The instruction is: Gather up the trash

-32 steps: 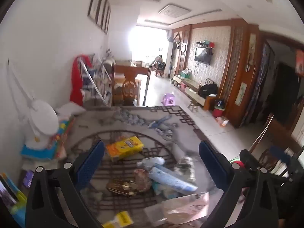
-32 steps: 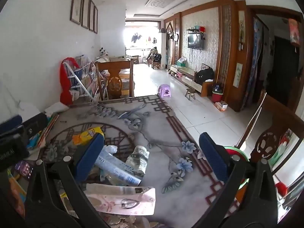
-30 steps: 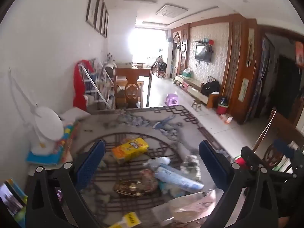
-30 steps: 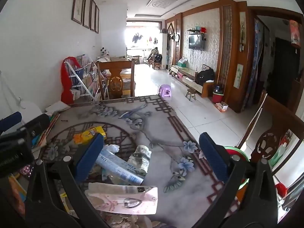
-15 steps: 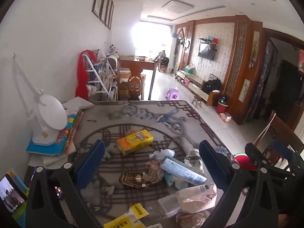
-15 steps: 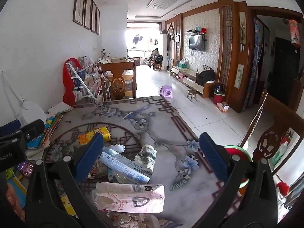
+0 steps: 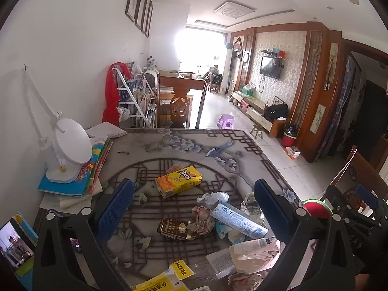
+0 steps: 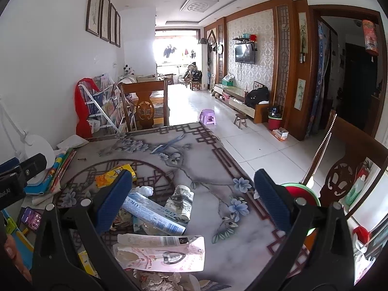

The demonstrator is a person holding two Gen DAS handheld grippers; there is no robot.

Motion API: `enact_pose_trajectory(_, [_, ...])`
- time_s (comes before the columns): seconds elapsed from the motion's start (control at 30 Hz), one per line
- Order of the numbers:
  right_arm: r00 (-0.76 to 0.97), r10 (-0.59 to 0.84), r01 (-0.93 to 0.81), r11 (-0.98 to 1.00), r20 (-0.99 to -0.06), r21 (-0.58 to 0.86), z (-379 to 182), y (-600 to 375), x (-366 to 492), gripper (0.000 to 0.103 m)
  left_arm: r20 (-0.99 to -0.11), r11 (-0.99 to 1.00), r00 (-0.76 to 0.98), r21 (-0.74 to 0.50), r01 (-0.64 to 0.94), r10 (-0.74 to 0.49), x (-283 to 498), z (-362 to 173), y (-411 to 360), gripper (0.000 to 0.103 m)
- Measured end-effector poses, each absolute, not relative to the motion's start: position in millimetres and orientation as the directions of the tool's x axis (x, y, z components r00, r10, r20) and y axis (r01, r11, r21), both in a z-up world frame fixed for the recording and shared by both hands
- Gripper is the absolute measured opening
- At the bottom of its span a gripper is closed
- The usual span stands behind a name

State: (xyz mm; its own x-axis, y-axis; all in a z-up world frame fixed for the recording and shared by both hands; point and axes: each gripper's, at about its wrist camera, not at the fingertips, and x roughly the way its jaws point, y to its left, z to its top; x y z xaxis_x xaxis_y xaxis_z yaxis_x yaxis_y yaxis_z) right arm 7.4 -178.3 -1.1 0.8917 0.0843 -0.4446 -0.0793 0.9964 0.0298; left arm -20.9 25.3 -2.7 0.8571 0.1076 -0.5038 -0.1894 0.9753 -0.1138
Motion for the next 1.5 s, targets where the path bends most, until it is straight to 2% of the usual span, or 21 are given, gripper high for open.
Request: enact_pose_trajectory(1.5, [0.888, 0.068, -0.059, 0.998, -0.454, 0.034, -8, -189, 11, 0.099, -0.542, 0.968, 0.833, -0.129, -0.217, 0.114, -16, -12, 34, 0.095])
